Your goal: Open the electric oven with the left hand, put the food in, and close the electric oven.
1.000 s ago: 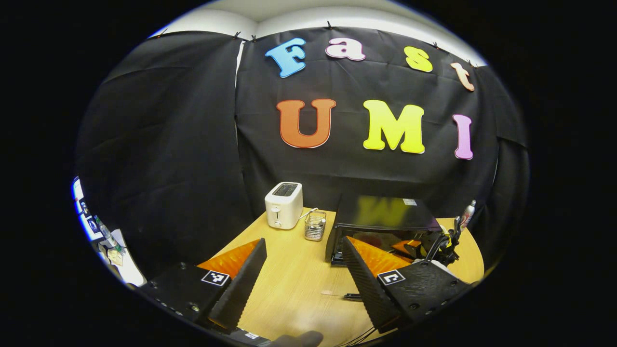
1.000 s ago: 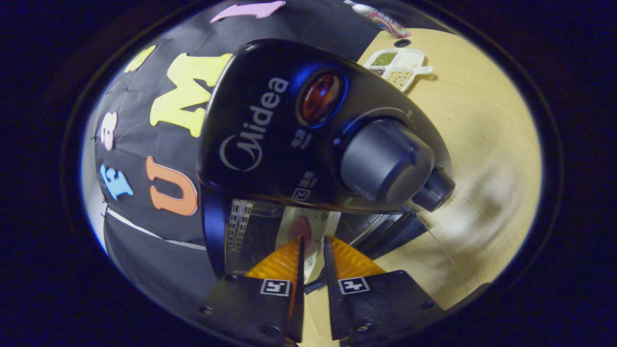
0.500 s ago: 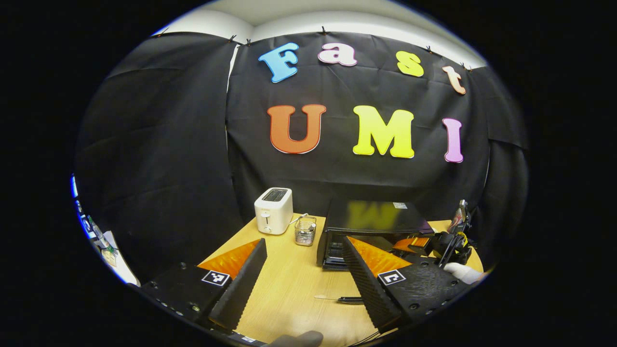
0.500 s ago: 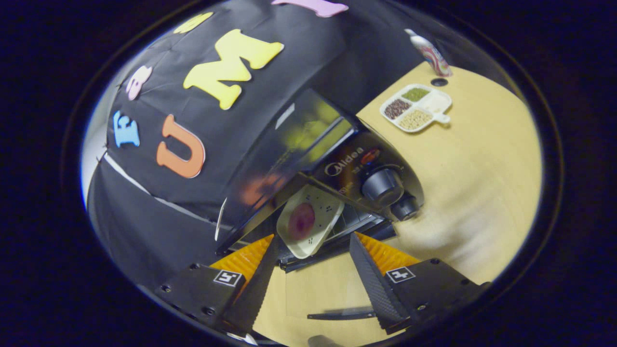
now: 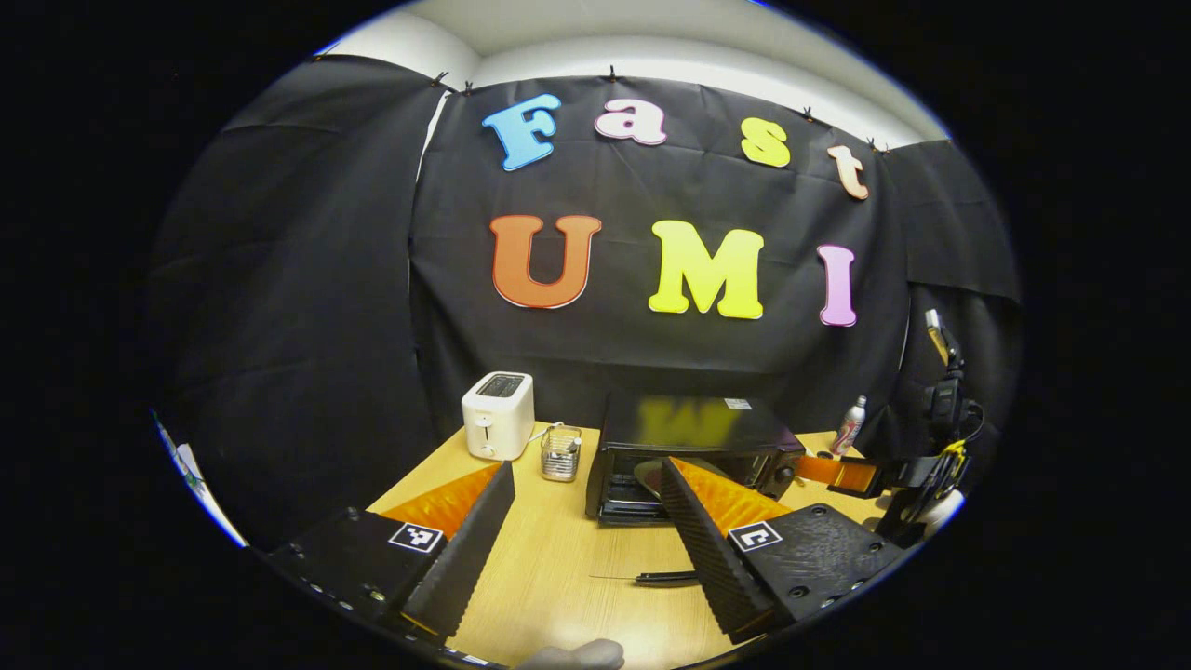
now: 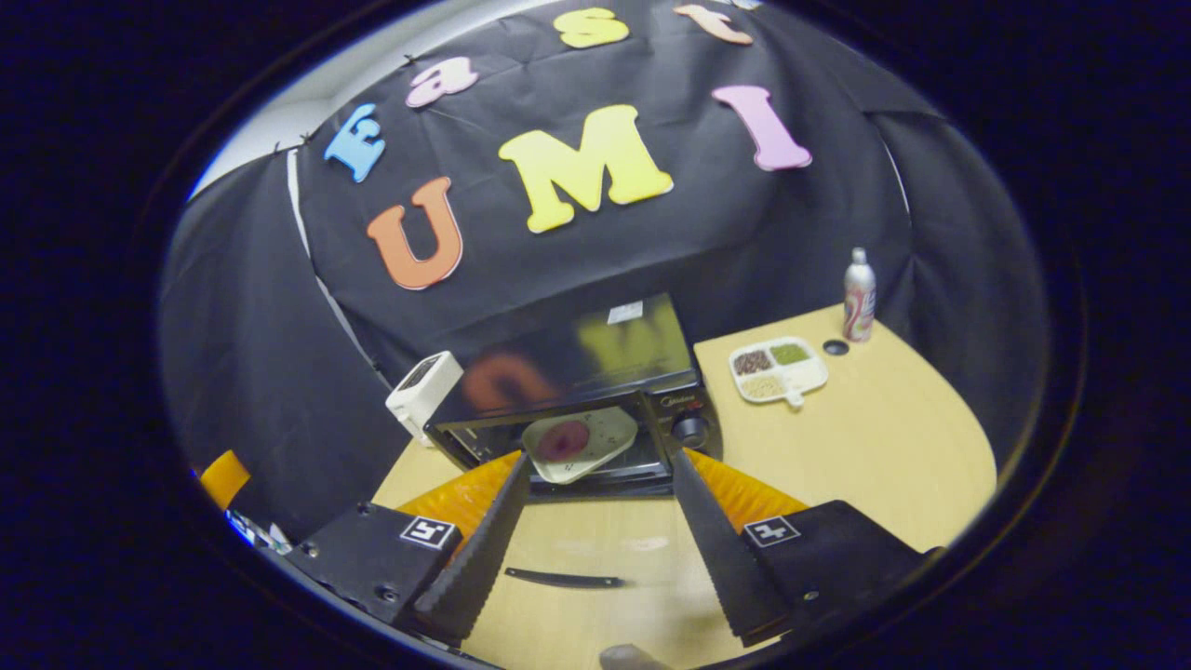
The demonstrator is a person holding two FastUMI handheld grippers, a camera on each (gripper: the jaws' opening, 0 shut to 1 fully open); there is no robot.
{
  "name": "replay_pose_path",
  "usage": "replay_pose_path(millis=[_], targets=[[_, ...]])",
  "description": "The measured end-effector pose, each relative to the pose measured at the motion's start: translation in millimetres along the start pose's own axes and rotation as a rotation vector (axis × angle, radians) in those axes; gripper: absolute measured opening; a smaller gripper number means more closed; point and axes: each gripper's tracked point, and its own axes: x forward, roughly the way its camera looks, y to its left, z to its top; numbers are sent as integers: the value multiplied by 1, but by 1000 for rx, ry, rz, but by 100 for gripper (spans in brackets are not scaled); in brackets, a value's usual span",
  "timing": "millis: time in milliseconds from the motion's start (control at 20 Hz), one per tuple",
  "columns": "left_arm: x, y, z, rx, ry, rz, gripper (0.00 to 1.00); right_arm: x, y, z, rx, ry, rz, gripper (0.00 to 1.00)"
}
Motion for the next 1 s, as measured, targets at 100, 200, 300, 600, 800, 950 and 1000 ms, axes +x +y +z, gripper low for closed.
replay_pose_path(millis=[100, 200, 300, 600, 800, 950, 1000], targets=[[-2, -3, -5, 8, -3, -27, 96, -27, -2, 11, -73, -48, -27, 98], [-1, -8, -15, 25, 2, -47, 95, -51, -9, 17, -109, -82, -54, 98], [-1, -14, -29, 41, 17, -68, 95, -77, -21, 29, -131, -113, -91, 98], [6, -52, -83, 71, 80, -130, 95, -136, -64, 60, -191, -198, -174, 98], [12, -83, -125, 72, 143, -159, 95, -162, -89, 63, -198, -207, -197, 96], [23, -100, -163, 76, 206, -162, 95, -172, -107, 58, -206, -188, -213, 96], [27, -103, -176, 83, 228, -150, 95, -175, -112, 56, -213, -176, -220, 98]])
